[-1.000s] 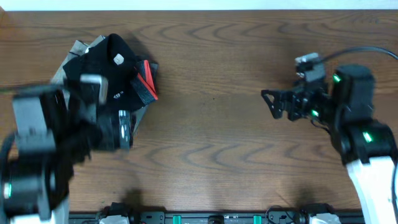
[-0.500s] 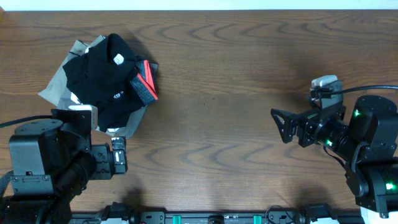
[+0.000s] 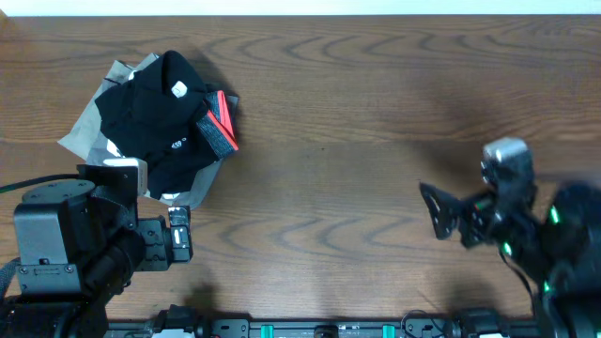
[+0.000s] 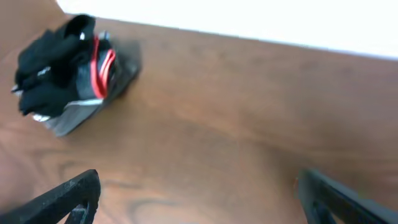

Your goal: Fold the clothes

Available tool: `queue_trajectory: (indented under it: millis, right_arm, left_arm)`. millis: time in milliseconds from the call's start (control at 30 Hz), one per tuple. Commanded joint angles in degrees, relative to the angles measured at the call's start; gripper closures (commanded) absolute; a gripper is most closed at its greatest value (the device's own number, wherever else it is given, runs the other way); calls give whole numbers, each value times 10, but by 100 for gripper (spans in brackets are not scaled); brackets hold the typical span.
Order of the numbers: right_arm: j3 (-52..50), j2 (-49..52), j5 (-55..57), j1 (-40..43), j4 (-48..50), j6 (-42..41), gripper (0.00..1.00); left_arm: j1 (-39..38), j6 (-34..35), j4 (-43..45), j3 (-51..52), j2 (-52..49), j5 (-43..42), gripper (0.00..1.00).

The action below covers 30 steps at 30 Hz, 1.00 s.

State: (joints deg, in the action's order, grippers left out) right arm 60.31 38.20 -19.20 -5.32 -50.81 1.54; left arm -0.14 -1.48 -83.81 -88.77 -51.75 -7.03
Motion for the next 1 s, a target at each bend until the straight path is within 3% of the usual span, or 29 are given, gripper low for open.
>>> queue_trajectory:
  millis: [0,267,533,833,967]
  right_arm:
    - [-52,-71,60,4,23,33,1]
    - [-274,-252,85,4,173,33,1]
    - [-402,-372,68,4,274,23,1]
    - [-553,-379,55,-1,534,12,1]
    - [-600,-379,55,-2,571,7,1]
  left_arm:
    - [-3,3,-1,-2,-2,9,2]
    - [-3,3,-1,-2,-2,9,2]
    - [-3,3,-1,-2,-2,9,2]
    - [-3,3,-1,-2,-2,9,2]
    - [-3,3,-1,-2,-2,9,2]
